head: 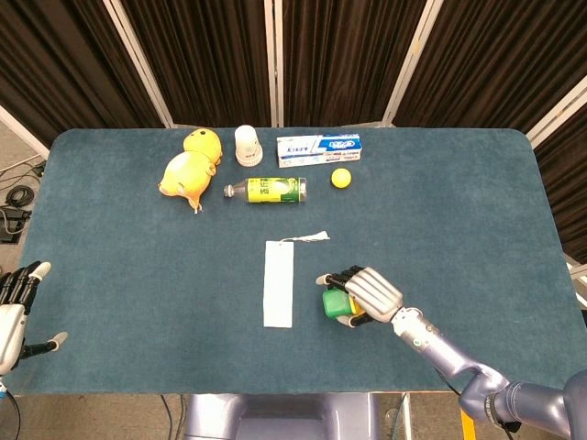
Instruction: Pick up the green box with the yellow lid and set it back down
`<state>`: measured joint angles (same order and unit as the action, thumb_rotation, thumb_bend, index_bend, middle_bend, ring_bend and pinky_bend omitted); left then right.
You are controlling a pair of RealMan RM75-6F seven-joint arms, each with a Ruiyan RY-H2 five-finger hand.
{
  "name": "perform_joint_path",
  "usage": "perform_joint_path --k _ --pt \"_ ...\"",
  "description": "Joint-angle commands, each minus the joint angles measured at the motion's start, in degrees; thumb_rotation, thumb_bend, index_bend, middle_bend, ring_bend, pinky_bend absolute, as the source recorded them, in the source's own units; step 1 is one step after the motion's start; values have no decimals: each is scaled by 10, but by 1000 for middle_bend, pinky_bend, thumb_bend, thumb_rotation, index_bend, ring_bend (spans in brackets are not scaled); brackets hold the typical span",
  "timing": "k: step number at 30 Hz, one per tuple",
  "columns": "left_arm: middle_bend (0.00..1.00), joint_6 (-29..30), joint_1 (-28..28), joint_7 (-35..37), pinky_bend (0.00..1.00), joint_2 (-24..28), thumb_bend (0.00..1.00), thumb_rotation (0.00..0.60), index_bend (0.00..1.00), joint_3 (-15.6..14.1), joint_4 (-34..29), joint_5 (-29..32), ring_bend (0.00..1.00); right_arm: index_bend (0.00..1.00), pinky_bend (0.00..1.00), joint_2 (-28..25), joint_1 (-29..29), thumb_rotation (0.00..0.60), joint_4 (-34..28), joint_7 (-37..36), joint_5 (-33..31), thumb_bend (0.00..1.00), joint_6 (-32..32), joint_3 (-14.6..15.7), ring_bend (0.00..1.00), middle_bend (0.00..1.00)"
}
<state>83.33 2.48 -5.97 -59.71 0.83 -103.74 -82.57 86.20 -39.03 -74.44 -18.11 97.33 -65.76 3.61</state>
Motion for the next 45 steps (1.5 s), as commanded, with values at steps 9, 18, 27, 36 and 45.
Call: perform_joint_path --k 9,18,27,36,45 --pt "0 0 0 -4 0 4 0 600 0 -4 -5 -4 0 0 0 -73 10 600 -31 24 17 160 21 39 0 0" --pt "0 4 -2 -8 0 5 0 600 0 -8 -12 -13 0 0 0 -146 23 600 -87 100 58 160 -10 57 0 0" --pt "0 8 -3 -9 0 5 0 600 0 -8 -14 -16 0 0 0 -169 19 600 -176 369 41 158 76 46 0 0" --pt "0 2 -1 -1 0 9 0 600 0 -7 -13 -10 0 0 0 -119 6 600 -209 608 3 159 163 12 0 0" --pt "0 -3 1 10 0 14 0 600 0 -5 -12 -4 0 0 4 -78 -14 600 -150 679 -21 198 209 -4 0 5"
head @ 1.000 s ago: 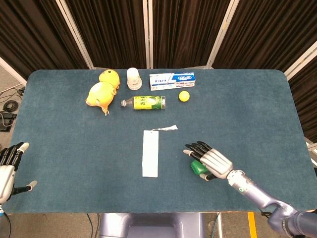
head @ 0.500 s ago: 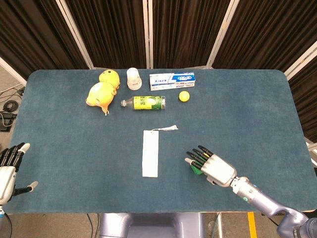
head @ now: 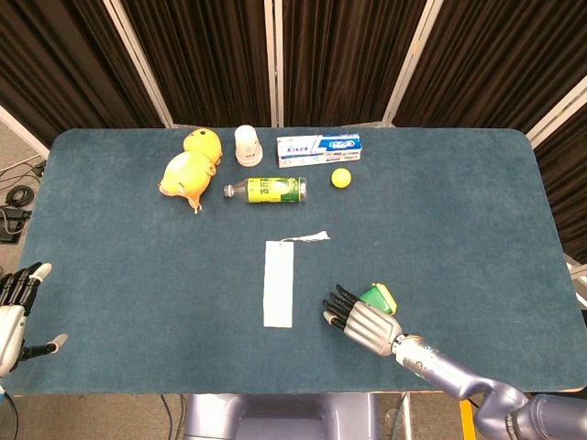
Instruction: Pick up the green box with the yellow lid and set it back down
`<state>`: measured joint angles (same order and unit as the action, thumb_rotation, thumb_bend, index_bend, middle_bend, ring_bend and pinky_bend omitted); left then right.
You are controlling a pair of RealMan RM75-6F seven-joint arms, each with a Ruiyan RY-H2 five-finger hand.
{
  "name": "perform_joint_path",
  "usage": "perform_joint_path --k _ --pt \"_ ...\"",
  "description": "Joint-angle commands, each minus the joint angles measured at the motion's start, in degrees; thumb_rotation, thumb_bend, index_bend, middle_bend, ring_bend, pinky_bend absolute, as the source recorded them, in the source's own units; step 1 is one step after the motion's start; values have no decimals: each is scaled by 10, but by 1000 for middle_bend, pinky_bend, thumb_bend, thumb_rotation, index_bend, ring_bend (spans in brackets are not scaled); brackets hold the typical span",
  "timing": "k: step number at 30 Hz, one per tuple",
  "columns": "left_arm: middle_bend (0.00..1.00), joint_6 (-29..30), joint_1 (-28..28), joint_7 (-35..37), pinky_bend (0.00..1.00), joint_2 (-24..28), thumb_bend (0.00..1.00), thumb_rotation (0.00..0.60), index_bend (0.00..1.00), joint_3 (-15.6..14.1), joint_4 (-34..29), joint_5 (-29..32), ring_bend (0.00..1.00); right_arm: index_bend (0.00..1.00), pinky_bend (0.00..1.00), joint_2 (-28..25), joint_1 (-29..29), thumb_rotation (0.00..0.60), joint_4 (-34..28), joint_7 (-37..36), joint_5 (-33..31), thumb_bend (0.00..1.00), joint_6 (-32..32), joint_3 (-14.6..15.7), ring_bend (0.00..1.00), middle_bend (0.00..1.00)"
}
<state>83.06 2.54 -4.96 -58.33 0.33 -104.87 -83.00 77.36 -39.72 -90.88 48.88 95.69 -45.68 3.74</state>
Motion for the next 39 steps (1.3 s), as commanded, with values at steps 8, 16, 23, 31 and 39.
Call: perform_joint_path --k 8,16,23,31,39 --pt "0 -1 0 -3 0 -1 0 600 0 -1 -2 -1 0 219 389 21 -6 600 55 26 27 422 -19 1 174 318" --pt "0 0 0 -5 0 -2 0 600 0 -2 -2 -3 0 436 628 19 -4 600 89 -22 66 633 -63 12 385 528" --pt "0 0 0 -8 0 -4 0 600 0 -4 -3 -4 0 444 634 8 -7 600 109 -103 102 663 -111 20 403 548" --pt "0 0 0 -13 0 -5 0 600 0 -5 -4 -4 0 445 634 12 0 600 115 -235 112 668 -188 11 405 553" --pt "0 -1 0 -10 0 -5 0 600 0 -5 -5 -5 0 458 633 35 20 600 97 -449 56 671 -240 -12 405 562"
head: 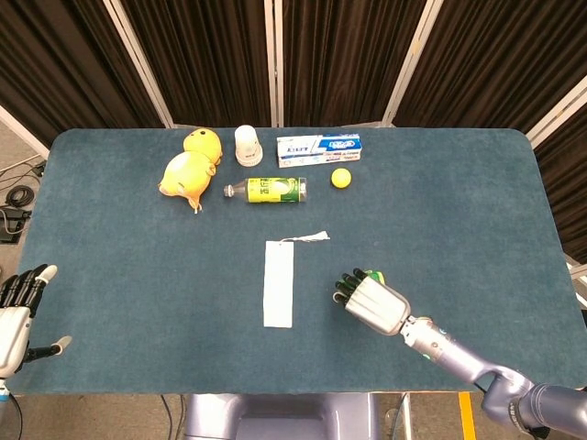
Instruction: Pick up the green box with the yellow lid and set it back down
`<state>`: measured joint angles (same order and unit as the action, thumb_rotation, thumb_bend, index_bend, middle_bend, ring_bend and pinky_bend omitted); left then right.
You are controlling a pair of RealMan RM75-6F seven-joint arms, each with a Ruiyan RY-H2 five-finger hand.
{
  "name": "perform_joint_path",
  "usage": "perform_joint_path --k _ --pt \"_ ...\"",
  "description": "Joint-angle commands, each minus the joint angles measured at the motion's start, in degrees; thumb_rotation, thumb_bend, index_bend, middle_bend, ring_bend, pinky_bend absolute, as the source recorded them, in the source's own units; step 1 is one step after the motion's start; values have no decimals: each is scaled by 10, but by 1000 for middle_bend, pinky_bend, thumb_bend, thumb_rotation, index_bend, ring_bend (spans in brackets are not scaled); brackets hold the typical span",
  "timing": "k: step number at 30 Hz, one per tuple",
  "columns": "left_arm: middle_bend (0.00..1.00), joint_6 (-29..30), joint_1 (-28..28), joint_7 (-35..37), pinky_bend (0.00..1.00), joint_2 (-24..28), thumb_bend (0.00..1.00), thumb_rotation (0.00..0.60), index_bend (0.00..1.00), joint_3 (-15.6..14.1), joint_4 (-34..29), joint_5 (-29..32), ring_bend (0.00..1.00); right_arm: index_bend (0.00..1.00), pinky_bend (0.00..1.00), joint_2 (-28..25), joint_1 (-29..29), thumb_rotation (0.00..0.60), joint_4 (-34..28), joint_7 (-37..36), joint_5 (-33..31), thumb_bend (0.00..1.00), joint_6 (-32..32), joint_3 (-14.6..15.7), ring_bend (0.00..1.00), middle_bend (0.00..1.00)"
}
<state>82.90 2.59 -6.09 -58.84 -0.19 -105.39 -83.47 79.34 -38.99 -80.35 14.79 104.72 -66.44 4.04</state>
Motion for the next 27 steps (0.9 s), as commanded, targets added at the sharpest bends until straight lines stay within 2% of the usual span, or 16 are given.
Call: perform_joint_path --k 1,7,15,18,20,24,25,27 --pt "0 0 0 2 0 1 0 600 0 0 -1 0 0 459 633 19 14 600 -5 -133 -39 672 -36 -16 405 563" --pt "0 -2 0 6 0 3 0 600 0 -1 -1 0 0 458 630 38 24 600 26 -220 -49 674 -46 -12 405 563" --pt "0 -6 2 4 0 2 0 600 0 -2 -1 0 0 458 627 62 38 600 78 -275 -40 674 -55 7 405 561" --pt "0 -6 2 3 0 1 0 600 0 -3 -2 -1 0 427 580 66 42 600 90 -283 -38 650 -58 12 393 524" --pt "0 -6 2 2 0 1 0 600 0 -3 -3 -1 0 358 531 64 43 600 95 -295 -32 581 -58 19 349 452" --pt "0 -1 0 5 0 4 0 600 0 -2 -5 -1 0 133 305 39 44 600 105 -348 2 273 -68 54 160 204" --pt "0 1 0 5 0 4 0 600 0 -1 -5 -2 0 99 254 33 46 600 105 -358 6 206 -71 61 124 162" --pt "0 0 -1 6 0 4 0 600 0 -2 -6 -3 0 90 210 21 54 600 102 -366 13 155 -87 69 103 145"
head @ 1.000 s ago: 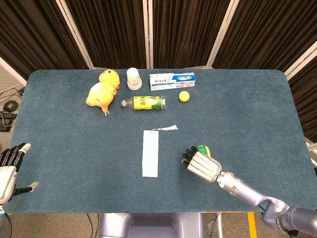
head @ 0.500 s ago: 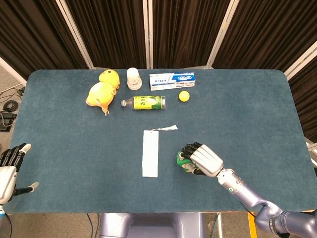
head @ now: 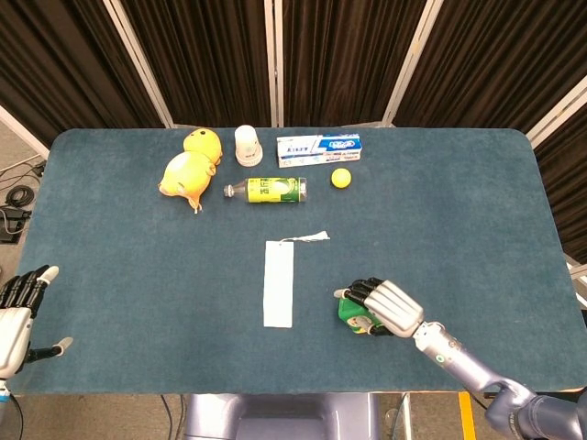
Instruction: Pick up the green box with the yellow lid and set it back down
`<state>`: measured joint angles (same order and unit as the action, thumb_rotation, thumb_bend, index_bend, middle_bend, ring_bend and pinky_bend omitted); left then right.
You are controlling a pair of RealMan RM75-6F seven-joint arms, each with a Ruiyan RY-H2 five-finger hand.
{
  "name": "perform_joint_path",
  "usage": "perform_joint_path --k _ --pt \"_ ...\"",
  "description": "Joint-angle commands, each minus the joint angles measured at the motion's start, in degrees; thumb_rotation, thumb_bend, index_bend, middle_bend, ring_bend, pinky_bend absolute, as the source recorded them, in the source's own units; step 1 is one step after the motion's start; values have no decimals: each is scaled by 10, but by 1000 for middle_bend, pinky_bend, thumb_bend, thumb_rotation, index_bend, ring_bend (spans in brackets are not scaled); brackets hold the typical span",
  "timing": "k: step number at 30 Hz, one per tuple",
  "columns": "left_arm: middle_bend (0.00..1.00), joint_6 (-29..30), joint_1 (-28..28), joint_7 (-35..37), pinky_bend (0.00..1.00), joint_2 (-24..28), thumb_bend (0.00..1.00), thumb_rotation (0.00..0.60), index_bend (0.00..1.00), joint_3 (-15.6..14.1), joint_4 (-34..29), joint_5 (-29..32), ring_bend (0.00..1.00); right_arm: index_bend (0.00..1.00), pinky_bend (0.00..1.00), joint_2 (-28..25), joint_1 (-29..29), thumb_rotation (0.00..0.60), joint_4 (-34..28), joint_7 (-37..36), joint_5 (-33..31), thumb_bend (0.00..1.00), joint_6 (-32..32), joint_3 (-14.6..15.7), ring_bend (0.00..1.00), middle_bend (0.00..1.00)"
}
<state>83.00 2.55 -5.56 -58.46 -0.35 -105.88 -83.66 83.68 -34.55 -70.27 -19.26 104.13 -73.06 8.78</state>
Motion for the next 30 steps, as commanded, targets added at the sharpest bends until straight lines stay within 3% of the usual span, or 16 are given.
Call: perform_joint_path --k 1,15,19,22,25,30 --pt "0 -2 0 2 0 0 0 600 0 -1 -1 -2 0 95 198 -28 14 600 1 -23 22 149 -28 24 102 149" --pt "0 13 -7 11 0 8 0 600 0 -10 -10 -28 0 108 152 -113 74 600 -27 -40 32 146 -131 41 83 125" --pt "0 22 -11 16 0 11 0 600 0 -12 -10 -37 0 59 66 -154 94 600 -69 -21 21 146 -161 34 14 53" --pt "0 34 -15 11 0 10 0 600 0 -11 -9 -42 0 3 1 -190 113 600 -116 14 -8 114 -159 29 0 0" --pt "0 51 -22 2 0 7 0 600 0 -10 -12 -51 0 0 0 -222 139 600 -183 65 -69 45 -148 17 0 0" --pt "0 63 -30 10 0 10 0 600 0 -17 -16 -68 0 0 0 -223 191 600 -231 167 -139 0 -181 -11 0 0"
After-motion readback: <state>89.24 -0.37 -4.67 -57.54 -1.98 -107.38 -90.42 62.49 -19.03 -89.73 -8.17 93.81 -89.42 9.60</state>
